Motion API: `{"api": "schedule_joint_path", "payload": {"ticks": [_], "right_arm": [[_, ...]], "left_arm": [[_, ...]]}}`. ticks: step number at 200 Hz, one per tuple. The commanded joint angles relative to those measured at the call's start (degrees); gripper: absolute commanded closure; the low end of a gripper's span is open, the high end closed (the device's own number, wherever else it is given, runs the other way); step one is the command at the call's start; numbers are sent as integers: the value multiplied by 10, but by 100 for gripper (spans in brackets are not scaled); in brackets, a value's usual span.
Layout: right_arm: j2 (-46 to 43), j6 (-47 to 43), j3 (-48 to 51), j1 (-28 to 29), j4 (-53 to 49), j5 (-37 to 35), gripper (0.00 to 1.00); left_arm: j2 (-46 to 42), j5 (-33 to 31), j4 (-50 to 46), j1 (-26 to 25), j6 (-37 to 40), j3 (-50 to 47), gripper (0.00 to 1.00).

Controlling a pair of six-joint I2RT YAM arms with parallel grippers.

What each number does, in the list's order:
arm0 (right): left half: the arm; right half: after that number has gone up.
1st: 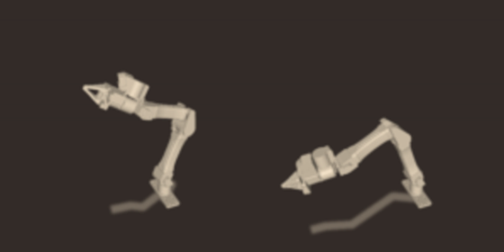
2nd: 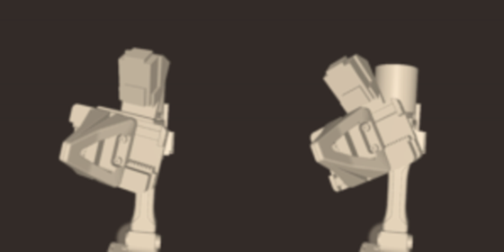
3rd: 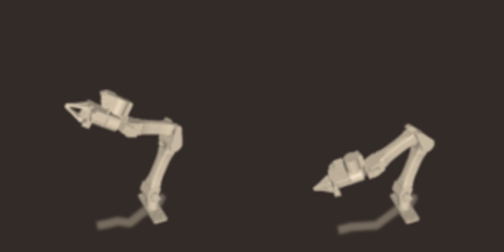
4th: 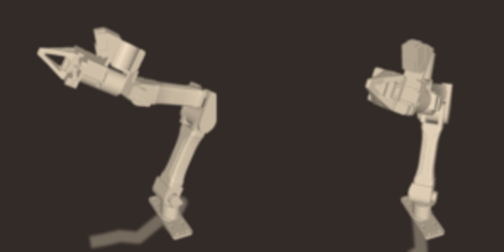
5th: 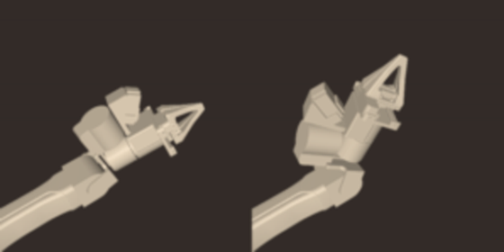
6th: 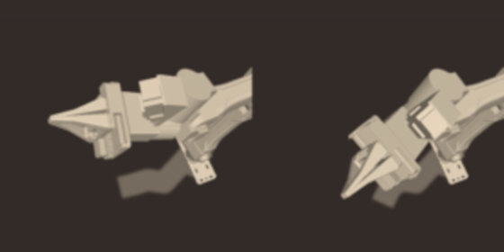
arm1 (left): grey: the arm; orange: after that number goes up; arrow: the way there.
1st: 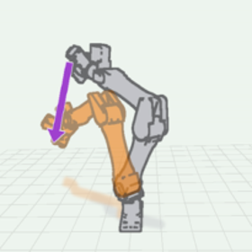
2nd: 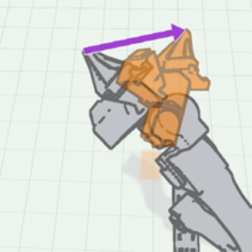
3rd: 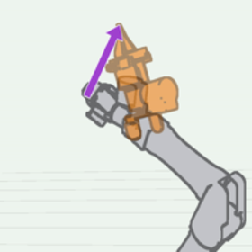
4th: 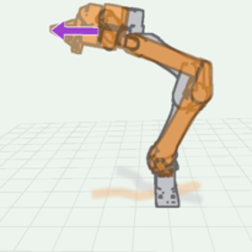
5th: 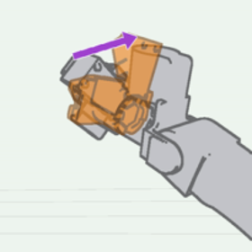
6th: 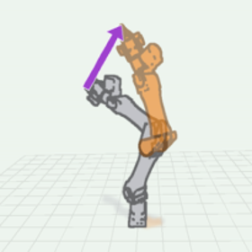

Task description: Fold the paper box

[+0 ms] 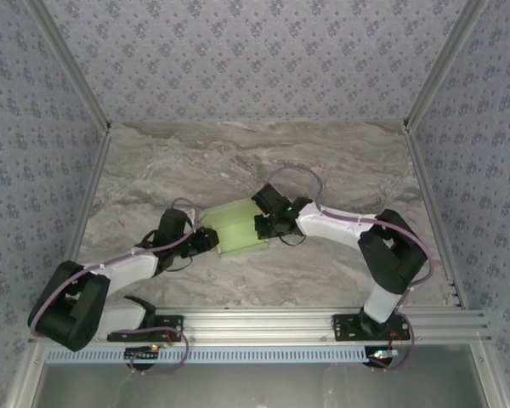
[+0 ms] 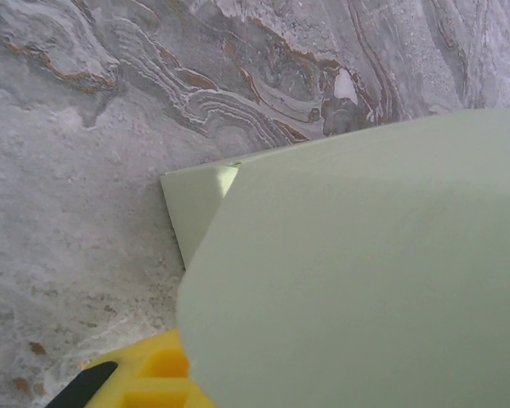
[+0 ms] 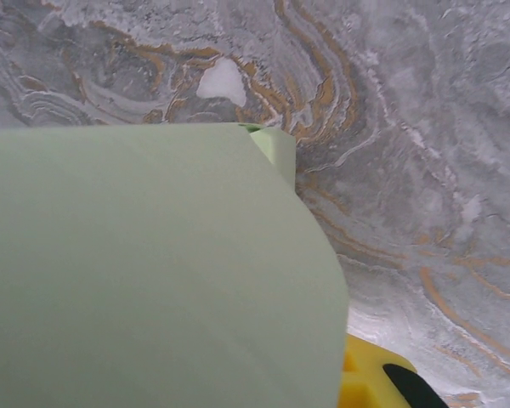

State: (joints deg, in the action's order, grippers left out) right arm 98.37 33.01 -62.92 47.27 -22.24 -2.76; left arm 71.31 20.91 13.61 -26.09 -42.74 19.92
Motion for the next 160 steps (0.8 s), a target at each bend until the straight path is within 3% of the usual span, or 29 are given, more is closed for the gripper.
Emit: {"api": "schedule_joint_path", "payload": {"ticks": [1, 160], "right_arm": [[16, -10, -37, 22, -41, -34, 86], [83, -66, -104, 32, -136, -139, 88]], "left_arm": [[5, 28, 39, -22, -4, 0, 79], [16, 7, 38, -37, 0, -1, 79]]}}
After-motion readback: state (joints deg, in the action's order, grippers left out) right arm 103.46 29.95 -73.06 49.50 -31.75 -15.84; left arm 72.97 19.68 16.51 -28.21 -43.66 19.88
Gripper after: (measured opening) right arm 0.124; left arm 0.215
